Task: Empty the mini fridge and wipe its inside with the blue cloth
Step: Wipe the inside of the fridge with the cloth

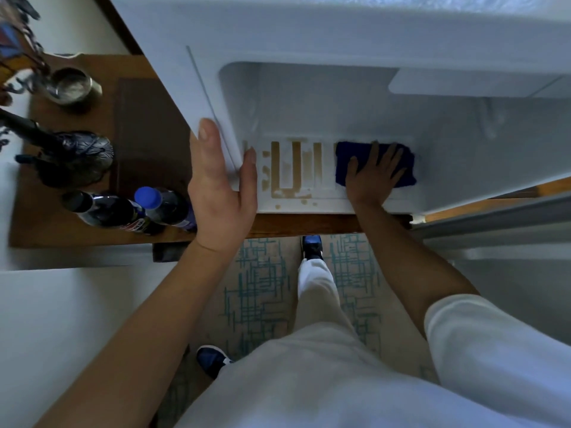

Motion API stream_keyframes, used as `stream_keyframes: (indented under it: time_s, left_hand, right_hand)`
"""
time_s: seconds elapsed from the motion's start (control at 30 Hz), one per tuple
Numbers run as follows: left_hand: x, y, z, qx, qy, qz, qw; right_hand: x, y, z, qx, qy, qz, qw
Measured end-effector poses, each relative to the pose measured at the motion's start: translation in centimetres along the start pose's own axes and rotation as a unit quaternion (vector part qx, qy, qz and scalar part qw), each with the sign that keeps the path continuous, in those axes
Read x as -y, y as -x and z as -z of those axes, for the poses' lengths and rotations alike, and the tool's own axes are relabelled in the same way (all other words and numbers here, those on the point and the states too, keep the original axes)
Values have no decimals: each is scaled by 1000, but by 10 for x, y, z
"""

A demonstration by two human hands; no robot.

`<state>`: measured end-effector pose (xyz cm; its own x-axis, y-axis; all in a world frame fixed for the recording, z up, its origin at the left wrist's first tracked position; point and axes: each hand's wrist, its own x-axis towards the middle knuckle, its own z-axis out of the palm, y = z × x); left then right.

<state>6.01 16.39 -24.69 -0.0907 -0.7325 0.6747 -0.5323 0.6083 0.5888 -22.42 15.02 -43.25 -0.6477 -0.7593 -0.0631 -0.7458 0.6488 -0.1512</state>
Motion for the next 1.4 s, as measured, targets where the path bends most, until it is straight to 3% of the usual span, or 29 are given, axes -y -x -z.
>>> stream_keyframes:
  time_s: [0.3,0.57,0.87,0.97,1.17,1.4]
  left_hand:
    - [10,-1,1,19,-1,-5,1000]
    - [11,1,-1,8,5,-9,1000]
    - [10,0,1,13,7,-30,999]
    - [9,0,3,24,9,-32,999]
    - [10,-1,2,18,12,-41,999]
    - [11,0,-1,10,20,-39,999]
  right_hand:
    - [65,19,-7,38,3,91,995]
    - [109,62,-12,51,-29,234,971]
    - [60,96,-18,12,-85,338,937]
    - [33,92,-17,-3,-89,322,942]
    - [6,63,-7,-7,-33,201,979]
    - [56,40,-2,32,-32,125,991]
